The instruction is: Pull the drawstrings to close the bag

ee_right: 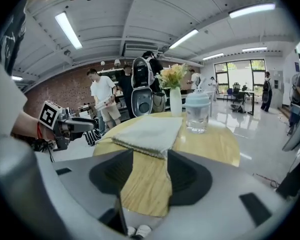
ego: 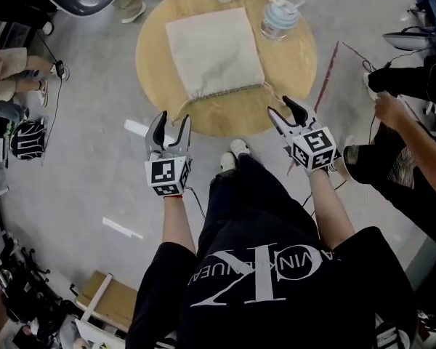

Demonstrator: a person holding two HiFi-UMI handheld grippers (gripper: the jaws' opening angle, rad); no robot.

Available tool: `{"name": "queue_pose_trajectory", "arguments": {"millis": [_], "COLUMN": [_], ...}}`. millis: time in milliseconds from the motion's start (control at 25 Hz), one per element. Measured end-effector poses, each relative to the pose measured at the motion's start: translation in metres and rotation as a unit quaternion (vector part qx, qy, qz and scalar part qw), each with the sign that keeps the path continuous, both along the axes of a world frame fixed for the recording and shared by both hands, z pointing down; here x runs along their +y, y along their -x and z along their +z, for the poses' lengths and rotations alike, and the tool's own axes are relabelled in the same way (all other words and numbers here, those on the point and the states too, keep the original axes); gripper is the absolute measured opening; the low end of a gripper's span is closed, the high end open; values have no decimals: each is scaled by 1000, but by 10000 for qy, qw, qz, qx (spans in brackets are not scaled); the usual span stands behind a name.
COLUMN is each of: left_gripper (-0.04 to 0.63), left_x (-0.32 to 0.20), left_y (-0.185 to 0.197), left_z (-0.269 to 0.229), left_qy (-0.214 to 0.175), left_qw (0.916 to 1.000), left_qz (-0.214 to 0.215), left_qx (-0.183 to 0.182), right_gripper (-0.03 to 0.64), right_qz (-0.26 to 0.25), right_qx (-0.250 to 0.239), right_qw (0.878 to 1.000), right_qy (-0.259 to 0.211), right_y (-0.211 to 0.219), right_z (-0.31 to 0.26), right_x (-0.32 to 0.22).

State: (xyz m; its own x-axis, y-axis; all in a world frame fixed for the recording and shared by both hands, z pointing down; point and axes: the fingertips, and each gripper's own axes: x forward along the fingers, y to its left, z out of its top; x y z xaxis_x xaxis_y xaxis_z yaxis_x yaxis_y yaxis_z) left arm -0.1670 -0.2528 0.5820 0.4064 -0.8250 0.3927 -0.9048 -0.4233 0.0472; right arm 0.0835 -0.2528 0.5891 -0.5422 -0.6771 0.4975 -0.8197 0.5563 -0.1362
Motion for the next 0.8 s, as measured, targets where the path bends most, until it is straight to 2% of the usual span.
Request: {"name": "queue_pose_trajectory", "arguments": {"millis": [240,400,600,800], "left_gripper": [244,247,245,244], "left_x": [-4,-6,-16,-23], "left_y": [0,-2,-4,-10], "left_z": [23,41,67,82], "left_qy": [375,581,937,1318], "left_qw": [9988,9953,9856,9743], "left_qz": [86,365,577,818], "left_qx": [-309,-681,-1284,-1633], "right_gripper": [199,199,199,198], "right_qz": [-279,-383,-624,-850], "right_qx": [343,692,1044,1236], "right_qw": [9987,9962,9914,9875], "right_qy": [248,365,482,487], "right_y": [4,0,2,11], "right_z": [25,39,53,60], "right_x": [-18,-32,-48,-62]}}
